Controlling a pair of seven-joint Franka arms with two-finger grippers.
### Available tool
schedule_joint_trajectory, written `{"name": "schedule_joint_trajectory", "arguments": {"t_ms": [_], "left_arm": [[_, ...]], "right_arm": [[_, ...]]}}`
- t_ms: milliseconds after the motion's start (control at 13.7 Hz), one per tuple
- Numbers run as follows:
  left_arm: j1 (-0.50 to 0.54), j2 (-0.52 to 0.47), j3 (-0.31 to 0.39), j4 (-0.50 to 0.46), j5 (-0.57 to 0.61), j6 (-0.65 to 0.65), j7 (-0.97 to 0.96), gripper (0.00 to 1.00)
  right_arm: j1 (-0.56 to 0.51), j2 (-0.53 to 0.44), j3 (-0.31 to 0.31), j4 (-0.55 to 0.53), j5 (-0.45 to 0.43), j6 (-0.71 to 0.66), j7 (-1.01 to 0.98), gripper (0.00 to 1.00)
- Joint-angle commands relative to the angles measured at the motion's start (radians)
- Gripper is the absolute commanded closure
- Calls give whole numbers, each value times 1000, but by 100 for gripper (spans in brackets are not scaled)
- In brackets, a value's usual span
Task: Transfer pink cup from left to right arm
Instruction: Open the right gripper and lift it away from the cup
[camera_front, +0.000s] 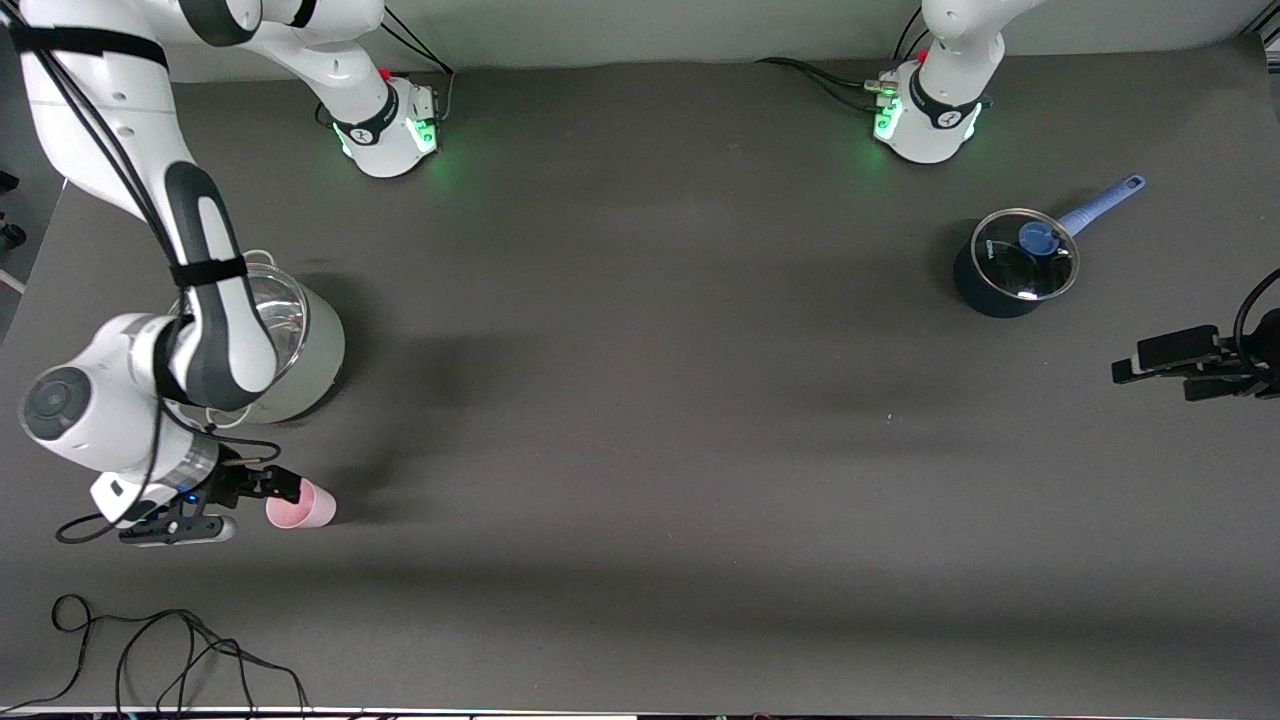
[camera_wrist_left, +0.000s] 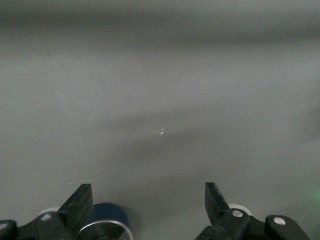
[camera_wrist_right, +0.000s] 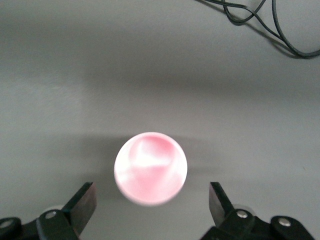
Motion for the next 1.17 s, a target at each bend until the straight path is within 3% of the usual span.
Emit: {"name": "schedule_joint_trajectory", "arguments": {"t_ms": [0,364,510,874,1092], "left_arm": [[18,-34,-2,-16,64,-28,-20,0],[7,-29,0,-15,82,-22,-6,0],[4,-31,0,-15,85,-16,-3,0],[0,-34,0,-19,16,-5,-26,0],[-6,-35,-17,-12,-9,-9,-159,0]], "right_arm": [[1,-89,-16,67,5,-207,-25,0],[-2,-158,-38,280,7,-572,-25,0],[3,-209,-38,302,5,-670,-26,0],[-2,-307,-54,306,15,-760,-29,0],[9,-329,-51,296,9,-775,-29,0]]}}
